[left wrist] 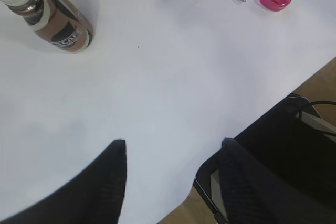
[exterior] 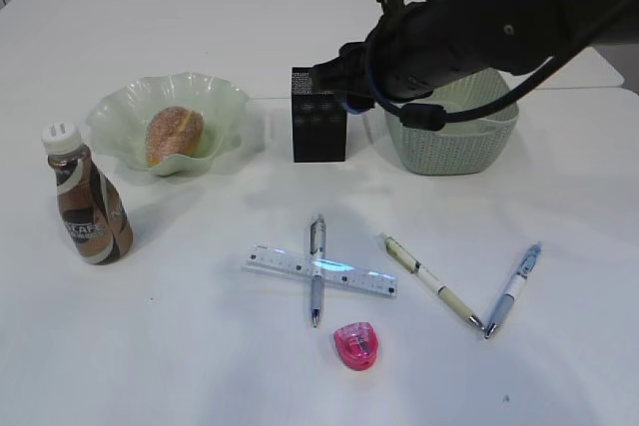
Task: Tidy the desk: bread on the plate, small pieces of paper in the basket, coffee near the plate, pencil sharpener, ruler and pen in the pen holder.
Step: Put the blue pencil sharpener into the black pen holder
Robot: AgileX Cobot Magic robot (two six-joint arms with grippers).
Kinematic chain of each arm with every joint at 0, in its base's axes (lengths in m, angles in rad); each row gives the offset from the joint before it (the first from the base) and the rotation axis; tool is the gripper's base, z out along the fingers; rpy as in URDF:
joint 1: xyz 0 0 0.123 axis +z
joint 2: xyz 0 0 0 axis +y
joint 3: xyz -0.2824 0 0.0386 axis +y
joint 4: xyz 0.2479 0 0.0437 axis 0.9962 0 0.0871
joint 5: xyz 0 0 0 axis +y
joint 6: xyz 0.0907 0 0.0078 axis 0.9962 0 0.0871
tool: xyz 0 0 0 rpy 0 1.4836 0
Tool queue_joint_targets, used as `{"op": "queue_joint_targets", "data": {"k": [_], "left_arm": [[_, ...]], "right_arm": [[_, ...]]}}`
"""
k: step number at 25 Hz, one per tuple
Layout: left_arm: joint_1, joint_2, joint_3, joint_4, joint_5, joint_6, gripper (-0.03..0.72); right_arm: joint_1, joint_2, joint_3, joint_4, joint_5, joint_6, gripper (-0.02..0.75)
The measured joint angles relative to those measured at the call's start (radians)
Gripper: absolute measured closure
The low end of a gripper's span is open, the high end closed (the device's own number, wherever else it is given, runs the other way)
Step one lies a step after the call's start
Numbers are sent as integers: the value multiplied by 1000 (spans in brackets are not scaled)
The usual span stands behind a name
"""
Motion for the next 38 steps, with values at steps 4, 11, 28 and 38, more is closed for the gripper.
{"op": "queue_joint_targets", "data": {"k": [4, 11, 28, 38], "left_arm": [[0, 0, 0, 0, 0, 0, 294], [0, 0, 0, 0, 0, 0, 306], [0, 0, 0, 0, 0, 0, 338], [0, 0, 0, -4, 0, 0, 347]], "right_arm": [[0, 25, 0, -16, -43, 0, 392], [-13, 56, 0, -28, -154, 0, 393], [-69, 70, -1, -35, -297, 8, 393], [-75, 78, -1, -44, -488, 3, 393]]}}
